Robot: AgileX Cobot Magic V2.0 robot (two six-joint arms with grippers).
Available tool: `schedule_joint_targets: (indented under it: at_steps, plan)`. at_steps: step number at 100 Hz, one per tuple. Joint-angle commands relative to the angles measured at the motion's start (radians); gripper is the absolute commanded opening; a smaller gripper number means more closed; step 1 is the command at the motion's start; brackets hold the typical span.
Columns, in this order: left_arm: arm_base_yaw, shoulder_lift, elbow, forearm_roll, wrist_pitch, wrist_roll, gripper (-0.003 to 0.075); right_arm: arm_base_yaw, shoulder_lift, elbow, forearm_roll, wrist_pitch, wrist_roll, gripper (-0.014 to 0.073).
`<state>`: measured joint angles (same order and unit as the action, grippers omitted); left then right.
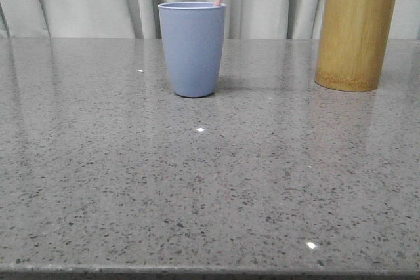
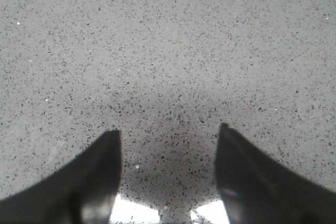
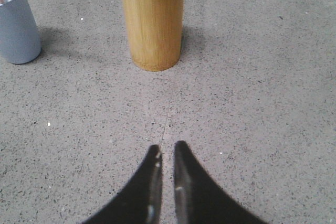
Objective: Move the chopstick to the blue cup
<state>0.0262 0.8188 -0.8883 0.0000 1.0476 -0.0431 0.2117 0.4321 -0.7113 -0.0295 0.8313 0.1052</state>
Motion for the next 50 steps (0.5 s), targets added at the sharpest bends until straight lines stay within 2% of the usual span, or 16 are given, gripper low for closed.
schedule_joint_targets:
  at_steps: [1,22,50]
  plan:
    - [0.001,-0.007,-0.025,-0.008,-0.048,0.000,0.0246,-0.006,0.006,-0.023,-0.012,-0.075,0.001,-0.0072]
    - [0.001,-0.007,-0.025,-0.008,-0.048,0.000,-0.0021,-0.006,0.006,-0.023,-0.012,-0.075,0.001,-0.0067]
    - [0.001,-0.007,-0.025,-0.008,-0.050,0.000,-0.0019,-0.006,0.006,-0.023,-0.012,-0.075,0.001,-0.0067]
